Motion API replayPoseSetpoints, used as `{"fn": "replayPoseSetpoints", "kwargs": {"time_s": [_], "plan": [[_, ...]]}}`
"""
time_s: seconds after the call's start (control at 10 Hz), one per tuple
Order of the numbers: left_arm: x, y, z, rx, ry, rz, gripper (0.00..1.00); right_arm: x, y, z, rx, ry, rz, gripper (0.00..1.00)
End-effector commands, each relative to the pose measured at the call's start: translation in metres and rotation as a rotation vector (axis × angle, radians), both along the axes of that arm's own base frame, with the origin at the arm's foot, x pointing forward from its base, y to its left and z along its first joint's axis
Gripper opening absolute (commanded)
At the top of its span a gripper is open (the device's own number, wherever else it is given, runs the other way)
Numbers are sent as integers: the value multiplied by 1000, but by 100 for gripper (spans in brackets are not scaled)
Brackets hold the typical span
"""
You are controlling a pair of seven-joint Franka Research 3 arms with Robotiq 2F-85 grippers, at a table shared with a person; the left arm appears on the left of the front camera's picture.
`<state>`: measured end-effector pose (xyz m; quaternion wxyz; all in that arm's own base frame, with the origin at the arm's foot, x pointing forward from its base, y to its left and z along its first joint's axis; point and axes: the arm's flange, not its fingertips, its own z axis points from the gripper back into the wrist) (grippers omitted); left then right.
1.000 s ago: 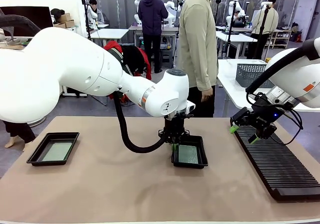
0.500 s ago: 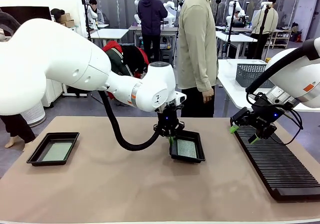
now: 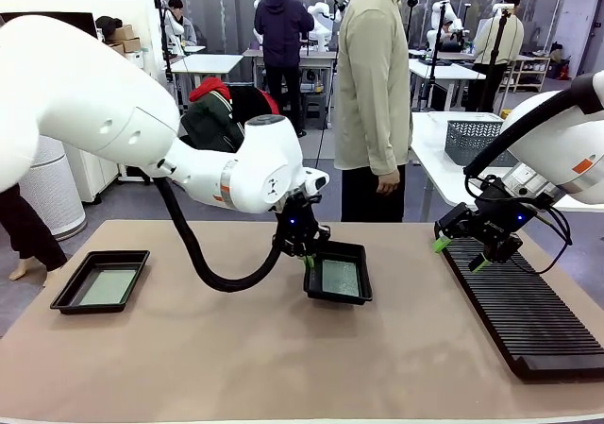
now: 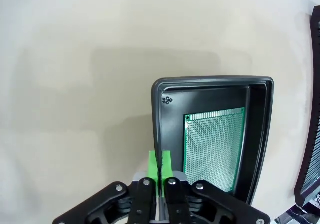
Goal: Inspect and transfer BCBs to ESD trays.
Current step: Pick up the ESD tray and place it on the left side of the table.
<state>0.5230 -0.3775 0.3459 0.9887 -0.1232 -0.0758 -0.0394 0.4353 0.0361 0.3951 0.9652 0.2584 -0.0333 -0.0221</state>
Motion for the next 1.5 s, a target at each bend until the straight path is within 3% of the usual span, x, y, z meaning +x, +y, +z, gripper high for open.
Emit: {"fn": "replayPoseSetpoints", "kwargs": {"time_s": [0.0,0.8,1.4], "plan": [[-14,38,6,-58,-19,-27,3,1,1,1,-18,3,-20,100],[-16,202,10,-138,-9,-5,3,1,1,1,-18,3,-20,100],[-28,273,-9,-120,-7,39,3,1,1,1,-18,3,-20,100]]}}
